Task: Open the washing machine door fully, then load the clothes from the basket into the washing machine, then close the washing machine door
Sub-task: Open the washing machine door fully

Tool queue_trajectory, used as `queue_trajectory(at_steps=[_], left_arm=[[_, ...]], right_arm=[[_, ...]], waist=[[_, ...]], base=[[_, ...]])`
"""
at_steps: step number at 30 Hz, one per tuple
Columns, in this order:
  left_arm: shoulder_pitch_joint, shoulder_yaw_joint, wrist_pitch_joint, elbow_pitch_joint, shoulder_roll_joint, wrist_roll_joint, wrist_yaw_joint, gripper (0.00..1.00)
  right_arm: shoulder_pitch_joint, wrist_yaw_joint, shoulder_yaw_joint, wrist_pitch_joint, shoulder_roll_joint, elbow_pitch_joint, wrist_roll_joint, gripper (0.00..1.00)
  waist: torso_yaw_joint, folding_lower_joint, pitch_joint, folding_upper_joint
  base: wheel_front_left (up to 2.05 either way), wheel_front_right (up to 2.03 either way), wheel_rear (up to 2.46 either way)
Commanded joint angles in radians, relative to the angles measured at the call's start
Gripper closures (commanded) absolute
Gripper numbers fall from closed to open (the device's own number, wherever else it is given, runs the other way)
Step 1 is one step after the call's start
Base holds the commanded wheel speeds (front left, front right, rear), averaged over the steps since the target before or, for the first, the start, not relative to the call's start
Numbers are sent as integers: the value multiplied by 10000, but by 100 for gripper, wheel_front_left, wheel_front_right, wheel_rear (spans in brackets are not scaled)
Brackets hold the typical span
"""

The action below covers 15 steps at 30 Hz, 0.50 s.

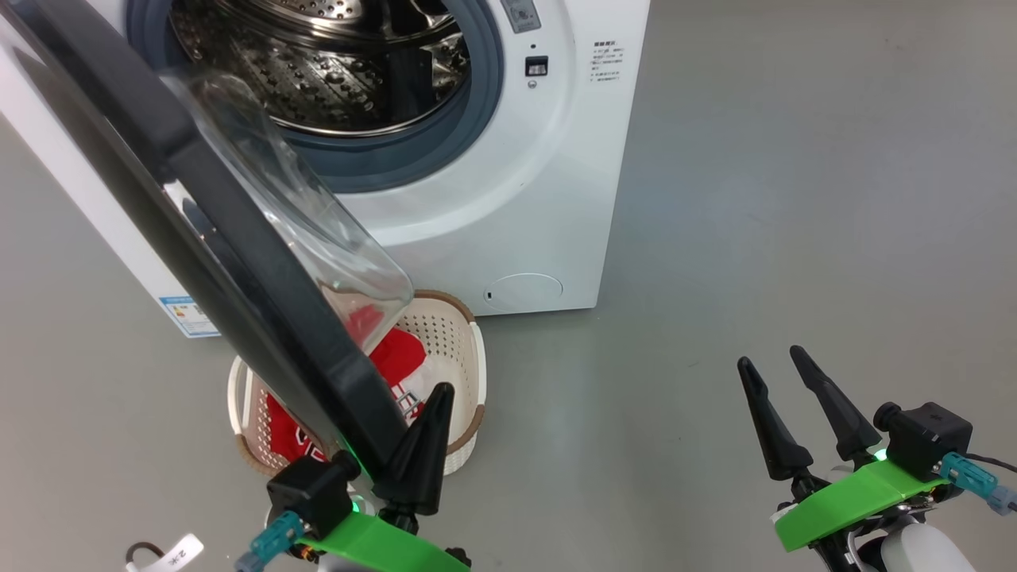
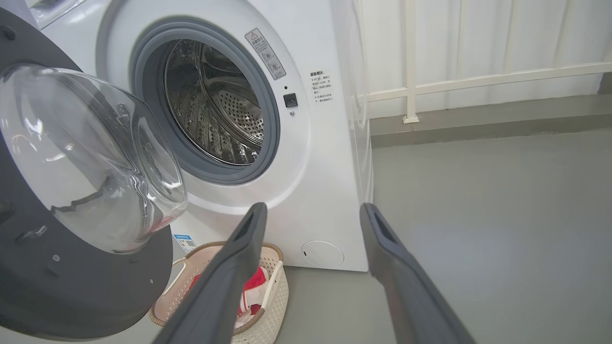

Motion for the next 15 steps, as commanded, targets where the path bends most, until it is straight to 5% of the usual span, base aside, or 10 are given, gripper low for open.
queue_trajectory(at_steps=[1, 15], left_arm=[[-426, 377, -149, -76, 80, -64, 102, 100], [-164, 489, -275, -23, 275, -104, 183, 100]], right_arm=[[-266, 16, 205, -120, -48, -184, 113, 0], [-175, 16, 332, -120, -89, -36, 179, 0]], waist=[[61, 0, -4, 0], [724, 0, -231, 0]], base=[[0, 0, 0], [0, 0, 0]])
